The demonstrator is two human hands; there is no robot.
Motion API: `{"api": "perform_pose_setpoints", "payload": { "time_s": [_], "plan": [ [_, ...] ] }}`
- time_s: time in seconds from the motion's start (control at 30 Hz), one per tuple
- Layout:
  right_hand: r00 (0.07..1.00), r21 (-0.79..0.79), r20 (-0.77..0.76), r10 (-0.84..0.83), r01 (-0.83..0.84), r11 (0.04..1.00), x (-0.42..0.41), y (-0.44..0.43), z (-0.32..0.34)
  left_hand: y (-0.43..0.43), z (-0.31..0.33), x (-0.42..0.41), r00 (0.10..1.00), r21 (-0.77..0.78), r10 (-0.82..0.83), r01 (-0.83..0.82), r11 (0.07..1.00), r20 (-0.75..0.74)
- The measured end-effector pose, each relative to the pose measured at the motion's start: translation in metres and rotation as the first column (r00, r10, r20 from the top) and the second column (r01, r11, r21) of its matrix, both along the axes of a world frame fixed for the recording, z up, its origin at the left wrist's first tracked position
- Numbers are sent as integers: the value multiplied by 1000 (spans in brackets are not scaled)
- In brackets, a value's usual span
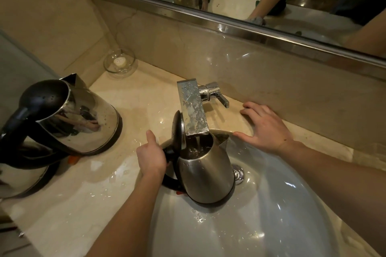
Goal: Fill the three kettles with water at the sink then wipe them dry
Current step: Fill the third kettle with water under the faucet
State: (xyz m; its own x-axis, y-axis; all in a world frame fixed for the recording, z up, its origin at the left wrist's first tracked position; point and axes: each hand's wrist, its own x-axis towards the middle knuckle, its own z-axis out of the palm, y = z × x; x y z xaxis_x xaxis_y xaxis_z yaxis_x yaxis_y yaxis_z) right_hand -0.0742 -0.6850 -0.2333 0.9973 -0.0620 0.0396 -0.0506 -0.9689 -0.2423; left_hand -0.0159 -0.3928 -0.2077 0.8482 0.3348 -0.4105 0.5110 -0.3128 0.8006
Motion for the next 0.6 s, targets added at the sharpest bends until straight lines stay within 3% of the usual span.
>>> {"api": "perform_pose_setpoints", "payload": {
  "time_s": [0.6],
  "plan": [
    [1000,-18,16,0,0,1000,1,1,0,7,3,-1,998,-42,-52,50,998,-36]
  ]
}}
